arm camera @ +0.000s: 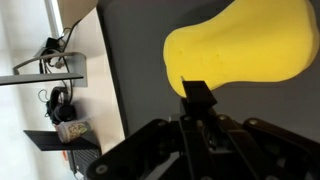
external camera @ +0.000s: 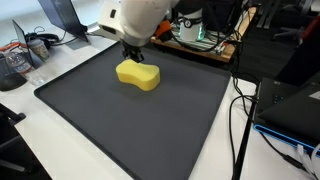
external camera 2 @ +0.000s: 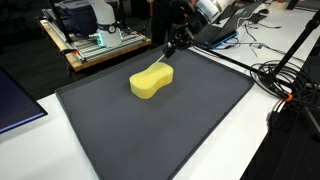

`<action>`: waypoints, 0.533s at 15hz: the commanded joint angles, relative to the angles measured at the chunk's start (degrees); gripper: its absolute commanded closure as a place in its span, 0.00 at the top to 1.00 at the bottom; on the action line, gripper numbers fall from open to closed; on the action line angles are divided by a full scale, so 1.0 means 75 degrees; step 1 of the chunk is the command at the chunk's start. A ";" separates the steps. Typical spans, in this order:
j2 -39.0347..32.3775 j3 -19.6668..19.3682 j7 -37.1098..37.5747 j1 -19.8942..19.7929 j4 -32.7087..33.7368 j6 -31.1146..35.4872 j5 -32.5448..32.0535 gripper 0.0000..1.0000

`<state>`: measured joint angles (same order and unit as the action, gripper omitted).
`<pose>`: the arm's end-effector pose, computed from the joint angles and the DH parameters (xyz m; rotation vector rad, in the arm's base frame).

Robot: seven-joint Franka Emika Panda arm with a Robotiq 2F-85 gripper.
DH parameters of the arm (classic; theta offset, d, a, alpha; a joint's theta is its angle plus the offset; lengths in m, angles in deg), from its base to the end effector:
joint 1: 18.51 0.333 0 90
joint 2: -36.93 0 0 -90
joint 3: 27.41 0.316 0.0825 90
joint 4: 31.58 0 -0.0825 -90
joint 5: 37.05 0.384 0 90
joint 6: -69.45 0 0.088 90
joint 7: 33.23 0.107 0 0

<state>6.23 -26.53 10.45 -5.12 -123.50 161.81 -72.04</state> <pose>0.6276 0.0973 0.3036 2.3489 -0.3766 -0.2072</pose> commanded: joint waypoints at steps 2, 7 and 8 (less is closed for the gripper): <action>0.1130 -0.0064 -0.1212 -0.0792 -0.0200 0.0448 0.1364 0.03; 0.1998 -0.0377 -0.2783 -0.1804 -0.0456 0.1046 0.2964 0.03; 0.2188 -0.0444 -0.3145 -0.2020 -0.0621 0.1242 0.3296 0.03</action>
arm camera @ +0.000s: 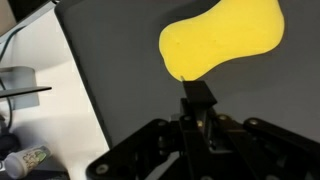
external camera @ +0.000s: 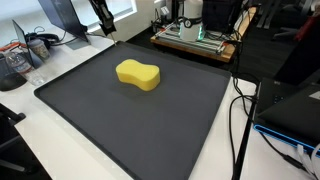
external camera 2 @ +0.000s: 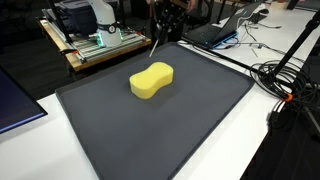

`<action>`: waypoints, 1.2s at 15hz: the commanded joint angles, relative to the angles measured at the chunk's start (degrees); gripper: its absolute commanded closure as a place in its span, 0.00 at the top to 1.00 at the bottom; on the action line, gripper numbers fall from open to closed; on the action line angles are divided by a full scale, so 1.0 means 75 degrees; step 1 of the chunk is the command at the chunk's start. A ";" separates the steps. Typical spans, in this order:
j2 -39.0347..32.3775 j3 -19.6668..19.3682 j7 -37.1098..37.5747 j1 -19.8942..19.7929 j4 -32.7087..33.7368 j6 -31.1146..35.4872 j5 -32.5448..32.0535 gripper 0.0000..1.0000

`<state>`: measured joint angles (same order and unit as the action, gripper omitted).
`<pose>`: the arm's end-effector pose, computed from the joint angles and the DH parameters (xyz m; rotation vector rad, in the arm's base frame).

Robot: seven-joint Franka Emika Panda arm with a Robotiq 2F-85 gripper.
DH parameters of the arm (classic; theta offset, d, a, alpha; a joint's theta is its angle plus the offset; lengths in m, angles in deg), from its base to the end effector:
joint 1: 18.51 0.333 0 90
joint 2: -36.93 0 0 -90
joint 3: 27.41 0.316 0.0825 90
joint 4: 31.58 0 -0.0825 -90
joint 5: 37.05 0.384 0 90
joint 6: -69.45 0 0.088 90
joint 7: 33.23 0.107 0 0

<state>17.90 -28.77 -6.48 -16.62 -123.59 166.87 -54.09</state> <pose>0.6311 -0.0204 0.4234 2.7379 -0.5309 -0.2249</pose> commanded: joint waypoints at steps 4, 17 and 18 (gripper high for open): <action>0.1336 -0.0353 -0.2543 -0.1175 -0.1533 0.1476 0.2166 0.03; 0.2716 -0.1468 -0.8556 -0.2295 -0.4700 0.2786 0.6114 0.03; 0.2785 -0.1573 -0.9054 -0.2348 -0.4924 0.2910 0.6499 0.03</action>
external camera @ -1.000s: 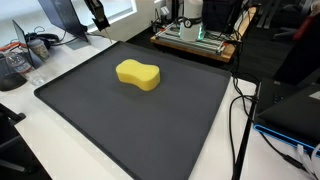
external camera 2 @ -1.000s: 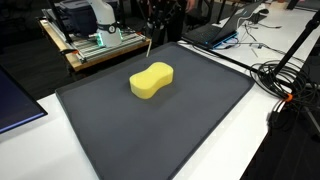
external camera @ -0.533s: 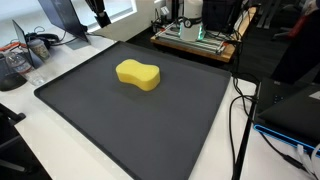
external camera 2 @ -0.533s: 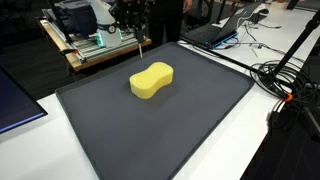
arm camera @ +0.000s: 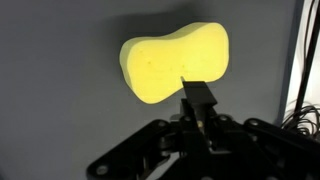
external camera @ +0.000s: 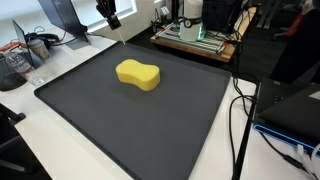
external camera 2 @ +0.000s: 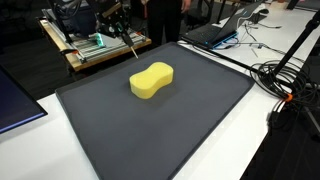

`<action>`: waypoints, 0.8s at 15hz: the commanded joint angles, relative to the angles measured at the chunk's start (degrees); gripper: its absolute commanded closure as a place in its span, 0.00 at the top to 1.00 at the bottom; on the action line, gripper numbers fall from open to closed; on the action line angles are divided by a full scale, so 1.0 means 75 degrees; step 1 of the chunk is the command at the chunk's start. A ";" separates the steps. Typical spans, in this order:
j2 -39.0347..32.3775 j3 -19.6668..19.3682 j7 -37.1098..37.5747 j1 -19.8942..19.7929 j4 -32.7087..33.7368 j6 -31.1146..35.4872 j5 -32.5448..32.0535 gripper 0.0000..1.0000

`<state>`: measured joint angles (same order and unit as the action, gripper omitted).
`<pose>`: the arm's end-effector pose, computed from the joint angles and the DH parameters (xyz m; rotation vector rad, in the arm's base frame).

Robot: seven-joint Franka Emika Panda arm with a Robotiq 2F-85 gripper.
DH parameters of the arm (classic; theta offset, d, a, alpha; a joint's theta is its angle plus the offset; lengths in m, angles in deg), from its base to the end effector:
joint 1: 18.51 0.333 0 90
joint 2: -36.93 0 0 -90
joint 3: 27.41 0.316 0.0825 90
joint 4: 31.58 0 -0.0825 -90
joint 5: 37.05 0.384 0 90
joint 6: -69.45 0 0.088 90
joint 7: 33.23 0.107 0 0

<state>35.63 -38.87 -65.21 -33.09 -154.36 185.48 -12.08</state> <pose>0.4861 -0.2102 0.3865 -2.7435 0.1618 -0.0845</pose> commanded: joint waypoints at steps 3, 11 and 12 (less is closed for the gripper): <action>0.0619 -0.0537 -0.2655 -0.0310 -0.1582 0.0992 0.2026 0.03; 0.1176 -0.1067 -0.5336 -0.0429 -0.3251 0.1971 0.4944 0.03; 0.1213 -0.1070 -0.5339 -0.0414 -0.3448 0.1994 0.5560 0.03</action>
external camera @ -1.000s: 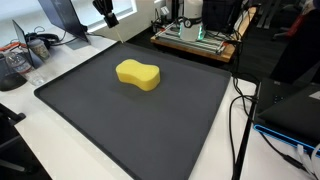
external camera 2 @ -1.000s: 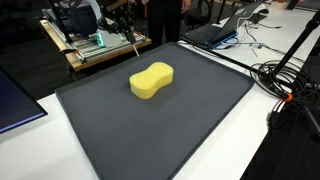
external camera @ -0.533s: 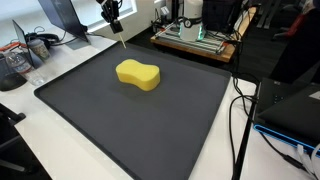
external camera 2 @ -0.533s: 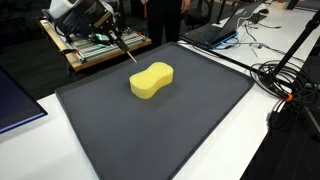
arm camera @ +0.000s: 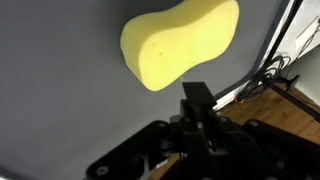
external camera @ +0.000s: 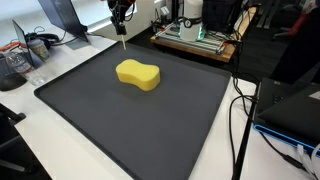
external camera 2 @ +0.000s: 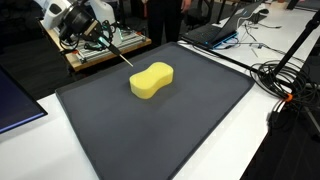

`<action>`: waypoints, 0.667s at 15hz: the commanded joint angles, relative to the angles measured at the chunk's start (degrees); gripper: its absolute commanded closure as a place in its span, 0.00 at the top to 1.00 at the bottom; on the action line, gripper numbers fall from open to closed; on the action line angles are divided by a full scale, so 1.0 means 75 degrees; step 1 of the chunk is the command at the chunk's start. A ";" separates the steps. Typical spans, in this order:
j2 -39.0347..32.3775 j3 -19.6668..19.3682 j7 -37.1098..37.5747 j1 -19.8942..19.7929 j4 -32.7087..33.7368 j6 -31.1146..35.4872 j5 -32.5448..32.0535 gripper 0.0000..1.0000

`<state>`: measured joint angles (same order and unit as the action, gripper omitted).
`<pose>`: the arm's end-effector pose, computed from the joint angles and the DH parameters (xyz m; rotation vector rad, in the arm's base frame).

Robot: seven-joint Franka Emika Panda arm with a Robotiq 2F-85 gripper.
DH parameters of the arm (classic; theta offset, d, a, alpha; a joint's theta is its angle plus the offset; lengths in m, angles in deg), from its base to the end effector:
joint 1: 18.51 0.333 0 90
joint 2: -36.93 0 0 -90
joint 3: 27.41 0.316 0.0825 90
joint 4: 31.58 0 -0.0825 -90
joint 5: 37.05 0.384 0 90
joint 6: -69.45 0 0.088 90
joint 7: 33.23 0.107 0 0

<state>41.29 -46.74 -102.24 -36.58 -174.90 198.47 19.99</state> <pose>0.3724 -0.2541 0.3053 -2.4914 0.2180 -0.6280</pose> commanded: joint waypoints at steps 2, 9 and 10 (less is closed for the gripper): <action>0.0628 0.0054 -0.0487 0.0089 -0.1152 0.0432 0.2265 0.03; 0.0988 0.0692 -0.0773 0.0325 -0.1906 0.2042 0.5354 0.03; 0.1175 0.0858 -0.0862 0.0379 -0.2021 0.2197 0.5782 0.03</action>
<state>48.49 -42.74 -106.75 -35.11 -190.07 211.96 54.75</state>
